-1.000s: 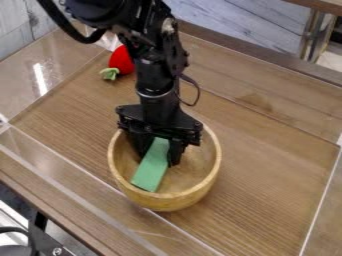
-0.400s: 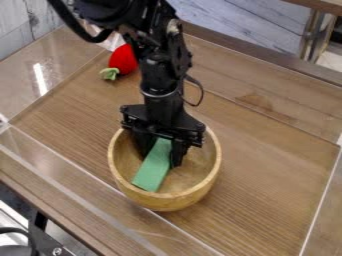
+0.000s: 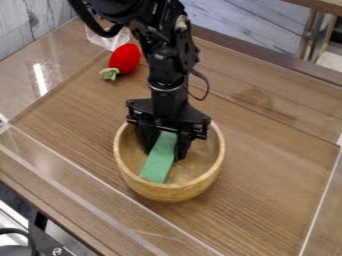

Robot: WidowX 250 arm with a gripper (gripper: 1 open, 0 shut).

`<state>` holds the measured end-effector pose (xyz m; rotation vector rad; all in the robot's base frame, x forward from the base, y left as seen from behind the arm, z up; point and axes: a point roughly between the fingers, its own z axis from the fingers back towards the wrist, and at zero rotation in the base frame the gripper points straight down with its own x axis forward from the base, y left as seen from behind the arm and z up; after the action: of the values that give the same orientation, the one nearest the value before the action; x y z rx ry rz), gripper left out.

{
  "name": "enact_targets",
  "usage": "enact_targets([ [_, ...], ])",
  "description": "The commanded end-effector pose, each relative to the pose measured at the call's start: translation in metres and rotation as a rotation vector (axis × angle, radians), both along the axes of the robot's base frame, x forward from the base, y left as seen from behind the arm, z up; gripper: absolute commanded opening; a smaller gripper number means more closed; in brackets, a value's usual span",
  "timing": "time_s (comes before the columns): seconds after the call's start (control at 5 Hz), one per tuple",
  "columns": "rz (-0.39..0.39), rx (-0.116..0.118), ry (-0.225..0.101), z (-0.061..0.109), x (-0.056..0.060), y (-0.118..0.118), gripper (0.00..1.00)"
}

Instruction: Remove the green stick from the brown bowl and put it on the table

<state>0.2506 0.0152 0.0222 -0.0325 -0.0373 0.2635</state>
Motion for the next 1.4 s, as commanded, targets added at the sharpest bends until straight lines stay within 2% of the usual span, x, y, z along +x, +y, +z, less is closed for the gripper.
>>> enact_targets([
  [0.0,-0.039,0.011,-0.004,-0.009,0.002,0.000,0.00],
  [0.4,-0.130,0.023,-0.011,-0.012,0.004,-0.004,0.00],
  [1.2,-0.257,0.044,-0.022,-0.003,-0.013,-0.018,0.00],
])
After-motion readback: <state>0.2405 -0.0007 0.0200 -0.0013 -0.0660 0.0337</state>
